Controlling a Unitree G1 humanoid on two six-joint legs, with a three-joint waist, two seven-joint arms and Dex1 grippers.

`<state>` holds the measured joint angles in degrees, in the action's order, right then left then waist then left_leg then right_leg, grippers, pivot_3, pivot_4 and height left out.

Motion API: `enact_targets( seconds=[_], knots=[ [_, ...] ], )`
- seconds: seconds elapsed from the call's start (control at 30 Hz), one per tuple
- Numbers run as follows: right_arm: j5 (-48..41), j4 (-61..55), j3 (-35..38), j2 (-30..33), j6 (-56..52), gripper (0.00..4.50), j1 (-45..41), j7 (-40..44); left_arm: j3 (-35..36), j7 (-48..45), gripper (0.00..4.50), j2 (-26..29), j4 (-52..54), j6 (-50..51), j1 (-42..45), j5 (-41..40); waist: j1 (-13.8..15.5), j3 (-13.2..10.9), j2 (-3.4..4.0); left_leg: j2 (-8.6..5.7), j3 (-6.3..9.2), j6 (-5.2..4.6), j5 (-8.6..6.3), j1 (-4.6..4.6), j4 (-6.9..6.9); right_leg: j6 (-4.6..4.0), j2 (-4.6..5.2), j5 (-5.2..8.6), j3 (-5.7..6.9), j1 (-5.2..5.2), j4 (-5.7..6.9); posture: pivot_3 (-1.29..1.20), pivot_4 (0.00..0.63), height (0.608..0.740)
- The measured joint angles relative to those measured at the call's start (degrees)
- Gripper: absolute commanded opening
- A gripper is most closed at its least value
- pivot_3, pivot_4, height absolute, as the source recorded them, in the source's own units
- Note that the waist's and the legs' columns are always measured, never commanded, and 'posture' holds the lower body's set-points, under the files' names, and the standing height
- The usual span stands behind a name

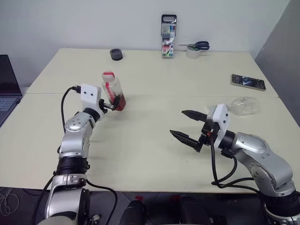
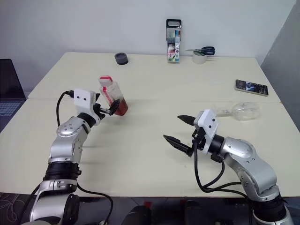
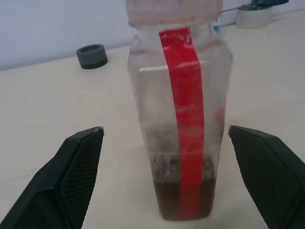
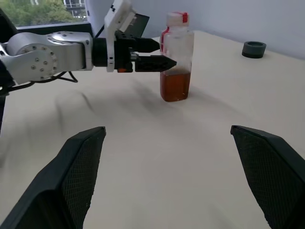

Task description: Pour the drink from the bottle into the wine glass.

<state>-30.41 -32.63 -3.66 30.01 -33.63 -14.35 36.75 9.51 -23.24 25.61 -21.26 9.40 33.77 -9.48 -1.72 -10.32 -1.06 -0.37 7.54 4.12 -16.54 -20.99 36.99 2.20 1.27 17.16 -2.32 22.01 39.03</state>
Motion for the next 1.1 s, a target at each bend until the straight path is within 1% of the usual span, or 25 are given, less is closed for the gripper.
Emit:
enact_targets(
  seconds=[0.3, 0.57, 0.77, 1.1],
  knots=[
    [0.0, 0.0, 0.0, -0.2, -0.6, 4.5, -0.6, 0.3, -0.7, -0.2, 4.48, 0.0, -8.3, -2.4, 5.3, 1.9, 0.0, 0.0, 0.0, -0.01, 0.01, 0.01, 0.01, -0.06, 0.01, 0.0, 0.0, 0.0, 0.0, 0.06, 0.01, 0.0, 0.15, 0.74],
    [0.0, 0.0, 0.0, -0.5, -0.6, 4.5, -0.6, 0.4, -1.5, -1.3, 4.48, 0.0, -13.2, -3.9, 9.1, 2.5, -0.1, 0.0, -0.01, -0.01, 0.0, 0.02, 0.01, -0.07, 0.01, 0.0, 0.0, 0.0, -0.01, 0.07, 0.02, 0.0, 0.15, 0.74],
    [0.0, 0.0, 0.0, -0.5, -0.6, 4.5, -0.6, 0.4, -1.8, -1.9, 4.48, -0.1, -15.1, -4.2, 9.9, 2.9, -0.1, 0.0, 0.0, -0.01, 0.0, 0.02, 0.01, -0.07, 0.01, 0.0, 0.0, 0.0, 0.0, 0.08, 0.02, 0.0, 0.15, 0.74],
    [0.0, 0.0, 0.0, -0.5, -0.6, 4.5, -0.6, 0.4, -1.8, -2.2, 4.48, -0.3, -15.3, -4.9, 11.5, 2.9, -0.1, 0.0, -0.01, -0.01, 0.01, 0.06, 0.03, -0.09, 0.01, 0.0, 0.0, 0.0, 0.0, 0.09, 0.02, 0.0, 0.15, 0.74]
  ],
)
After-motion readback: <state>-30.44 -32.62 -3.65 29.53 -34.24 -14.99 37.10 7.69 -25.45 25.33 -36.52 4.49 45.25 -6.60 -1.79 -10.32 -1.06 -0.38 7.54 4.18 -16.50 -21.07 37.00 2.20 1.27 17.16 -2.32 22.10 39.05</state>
